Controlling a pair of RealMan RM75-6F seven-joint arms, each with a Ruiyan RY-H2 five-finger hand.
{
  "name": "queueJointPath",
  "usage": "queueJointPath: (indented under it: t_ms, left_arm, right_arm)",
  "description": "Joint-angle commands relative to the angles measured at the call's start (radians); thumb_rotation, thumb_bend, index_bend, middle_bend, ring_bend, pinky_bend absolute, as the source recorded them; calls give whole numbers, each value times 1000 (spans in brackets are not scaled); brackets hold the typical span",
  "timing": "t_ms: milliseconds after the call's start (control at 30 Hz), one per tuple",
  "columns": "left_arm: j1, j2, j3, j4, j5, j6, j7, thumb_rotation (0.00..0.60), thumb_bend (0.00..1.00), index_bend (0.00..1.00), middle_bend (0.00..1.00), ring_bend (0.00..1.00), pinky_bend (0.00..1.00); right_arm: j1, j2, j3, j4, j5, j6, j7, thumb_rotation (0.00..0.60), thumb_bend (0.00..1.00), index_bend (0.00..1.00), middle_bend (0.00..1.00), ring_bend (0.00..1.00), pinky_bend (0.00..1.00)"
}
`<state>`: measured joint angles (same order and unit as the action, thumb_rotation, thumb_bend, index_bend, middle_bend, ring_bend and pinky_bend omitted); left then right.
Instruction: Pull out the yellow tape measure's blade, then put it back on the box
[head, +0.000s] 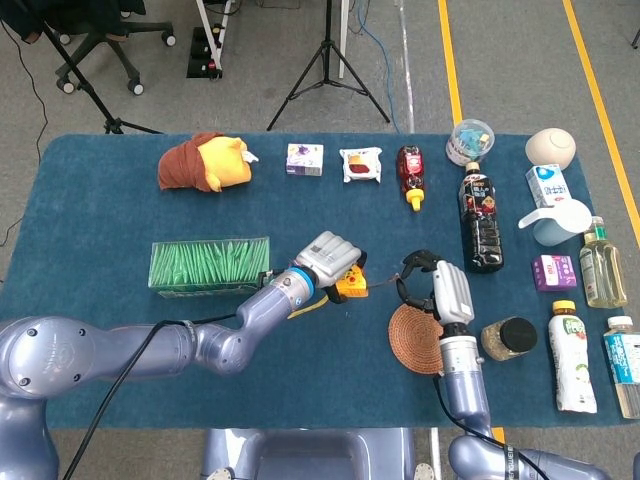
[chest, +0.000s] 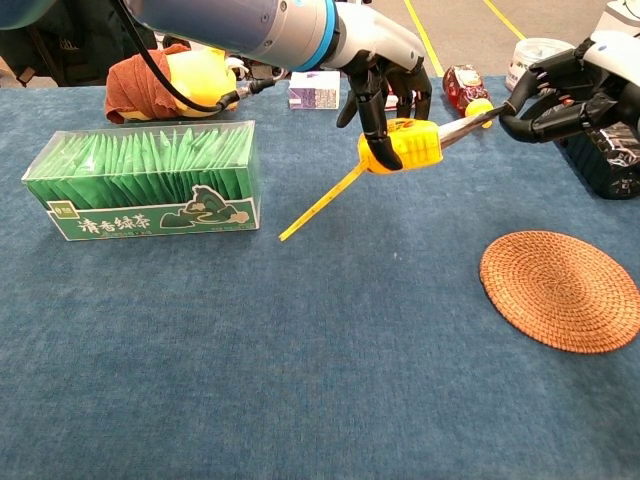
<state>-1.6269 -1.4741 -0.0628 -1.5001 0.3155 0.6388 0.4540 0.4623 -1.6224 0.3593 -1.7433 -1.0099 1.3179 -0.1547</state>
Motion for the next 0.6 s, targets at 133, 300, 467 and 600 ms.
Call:
queueJointPath:
  t_ms: [133, 300, 467, 600]
  left_arm:
    - [1, 5, 4, -4, 5, -2, 0, 600, 368, 550, 464, 420, 540]
    - [4, 15, 9, -11, 10, 3, 2, 600, 367, 550, 464, 420, 540]
    - [13, 31, 20, -26, 23, 6, 4, 600, 369, 551, 464, 420, 540]
    - [21, 45, 27, -36, 30, 9, 4, 600, 369, 550, 464, 420, 540]
  right_arm:
    - [-3, 3, 3, 0, 10, 1, 3, 600, 1000, 588, 401, 372, 357]
    - [-7, 8, 6, 1, 13, 6, 6, 600, 1000, 592, 403, 373, 357]
    - [-15, 16, 10, 1, 22, 10, 13, 600, 1000, 592, 403, 373, 357]
    - [-20, 22, 9, 2, 25, 12, 18, 600, 1000, 593, 403, 373, 357]
